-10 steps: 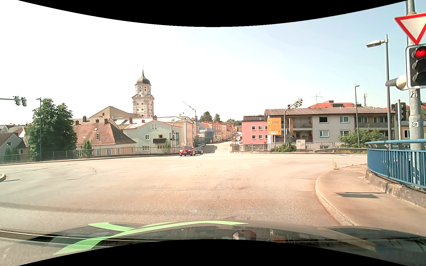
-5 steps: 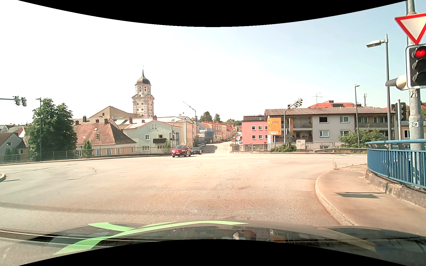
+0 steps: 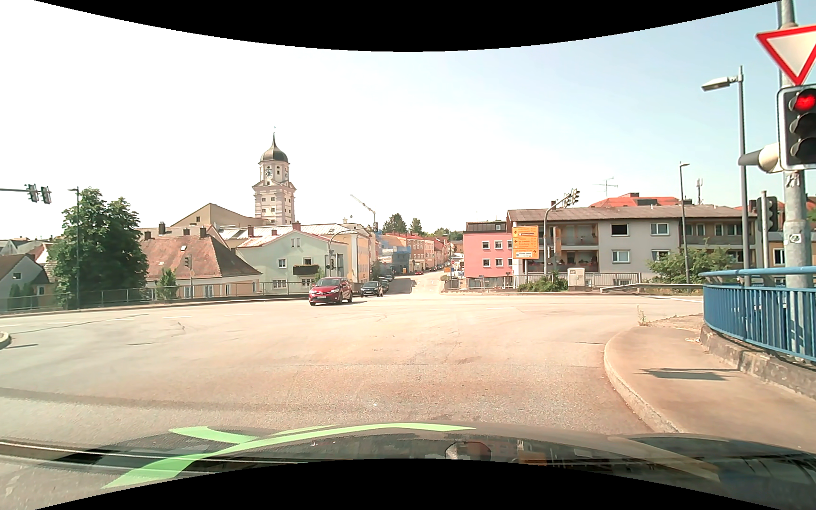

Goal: Follow the waypoints while adhering to traffic rules and regulations

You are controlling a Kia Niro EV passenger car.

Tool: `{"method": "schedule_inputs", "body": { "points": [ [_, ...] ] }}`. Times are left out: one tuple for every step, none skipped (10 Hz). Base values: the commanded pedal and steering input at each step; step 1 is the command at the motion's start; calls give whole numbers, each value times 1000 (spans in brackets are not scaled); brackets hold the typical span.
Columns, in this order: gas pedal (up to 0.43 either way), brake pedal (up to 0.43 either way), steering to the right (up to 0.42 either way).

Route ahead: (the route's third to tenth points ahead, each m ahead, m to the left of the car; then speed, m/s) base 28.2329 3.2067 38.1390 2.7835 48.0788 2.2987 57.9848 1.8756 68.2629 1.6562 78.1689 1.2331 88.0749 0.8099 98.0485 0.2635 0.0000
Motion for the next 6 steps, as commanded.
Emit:
{"method": "schedule_inputs", "body": {
  "points": [
    [0, 280, -8],
    [0, 287, -8],
    [0, 287, -8],
    [0, 287, -8],
    [0, 287, -8],
    [0, 280, -8]
  ]
}}
